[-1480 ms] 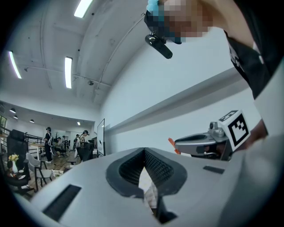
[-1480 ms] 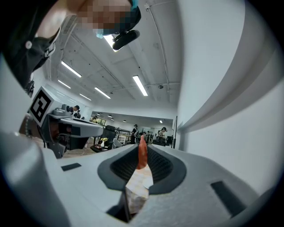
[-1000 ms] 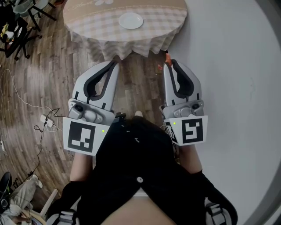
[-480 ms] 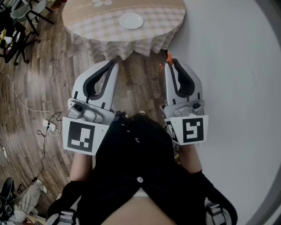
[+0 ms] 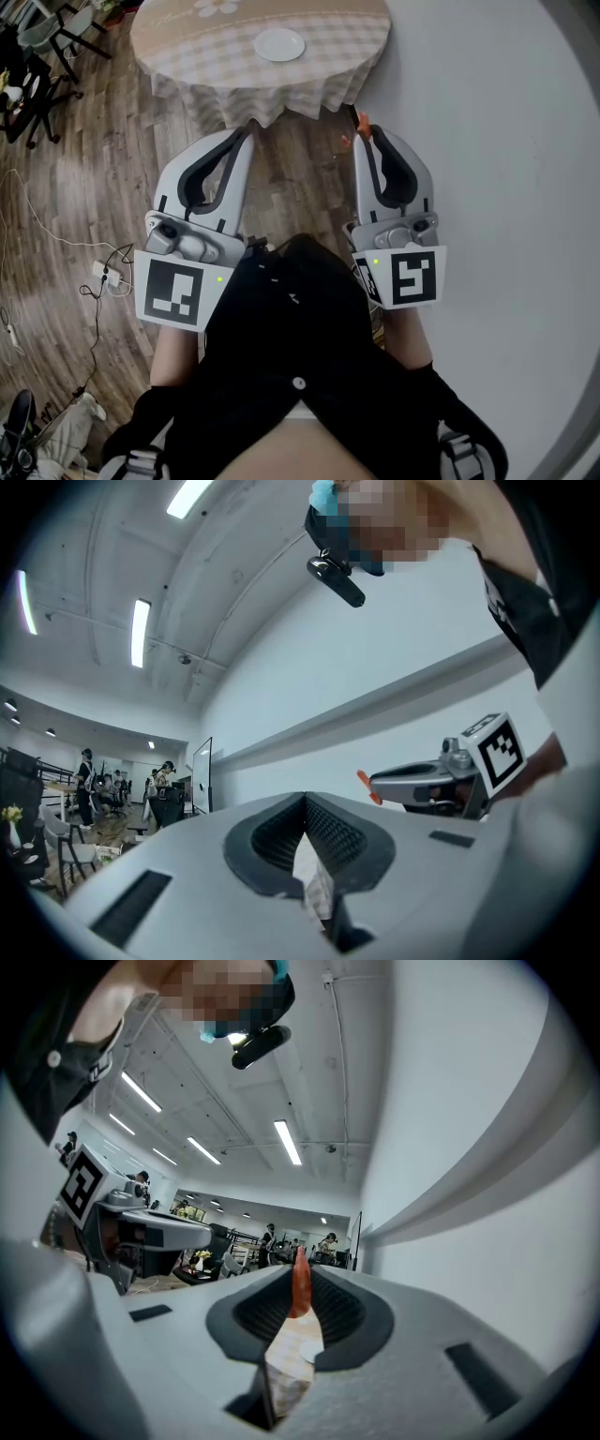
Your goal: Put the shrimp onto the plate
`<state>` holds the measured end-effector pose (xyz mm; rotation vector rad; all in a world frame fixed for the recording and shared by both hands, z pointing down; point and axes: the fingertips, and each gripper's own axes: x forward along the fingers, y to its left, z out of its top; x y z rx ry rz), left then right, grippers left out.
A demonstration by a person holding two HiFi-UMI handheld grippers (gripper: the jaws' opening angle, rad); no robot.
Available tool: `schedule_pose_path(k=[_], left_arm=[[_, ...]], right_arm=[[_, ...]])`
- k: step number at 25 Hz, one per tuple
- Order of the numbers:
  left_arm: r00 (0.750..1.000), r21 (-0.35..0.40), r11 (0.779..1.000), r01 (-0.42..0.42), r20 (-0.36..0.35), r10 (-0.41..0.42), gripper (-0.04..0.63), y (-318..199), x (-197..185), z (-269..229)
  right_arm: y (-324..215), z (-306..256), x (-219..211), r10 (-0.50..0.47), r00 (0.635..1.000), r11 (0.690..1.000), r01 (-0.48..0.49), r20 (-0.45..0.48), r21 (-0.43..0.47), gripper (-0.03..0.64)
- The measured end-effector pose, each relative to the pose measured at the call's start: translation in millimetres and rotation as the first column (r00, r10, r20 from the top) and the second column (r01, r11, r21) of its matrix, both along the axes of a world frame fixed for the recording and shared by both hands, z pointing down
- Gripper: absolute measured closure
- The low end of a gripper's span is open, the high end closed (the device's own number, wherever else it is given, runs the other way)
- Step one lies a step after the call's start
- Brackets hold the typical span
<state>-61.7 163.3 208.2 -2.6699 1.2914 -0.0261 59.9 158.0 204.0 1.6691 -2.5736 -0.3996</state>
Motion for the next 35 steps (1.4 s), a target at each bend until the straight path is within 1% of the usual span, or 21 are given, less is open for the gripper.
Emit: schedule_pose_path(k=[6, 19, 27, 35], left_arm=[[1.000, -0.004, 1.000, 0.004, -0.010, -0.004, 0.592, 3.5, -8.8, 1.4], [1.000, 0.007, 1.000, 0.012, 0.005, -0.012, 0.592, -2.6, -6.8, 1.6], [1.000, 0.012, 1.000, 0.024, 0.007, -0.024, 0.592, -17.5, -1.1, 0.7], [0.999, 0.013, 0.999, 0.048, 0.008, -0.048, 0.592, -45.2, 5.8, 0.3]], right_arm=[[6.2, 0.9, -6.3, 0.008, 1.000, 1.000, -0.008, -0.017, -0.006, 0.569], [-3.3, 3.1, -2.2, 0.007, 1.000, 1.000, -0.007, -0.010, 0.005, 0.568], [-22.3, 3.5, 0.9, -0.007, 1.000, 1.000, 0.007, -0.002, 0.007, 0.568], [-53.0, 5.6, 7.1, -0.033, 0.999, 0.999, 0.033, 0.003, 0.003, 0.569]])
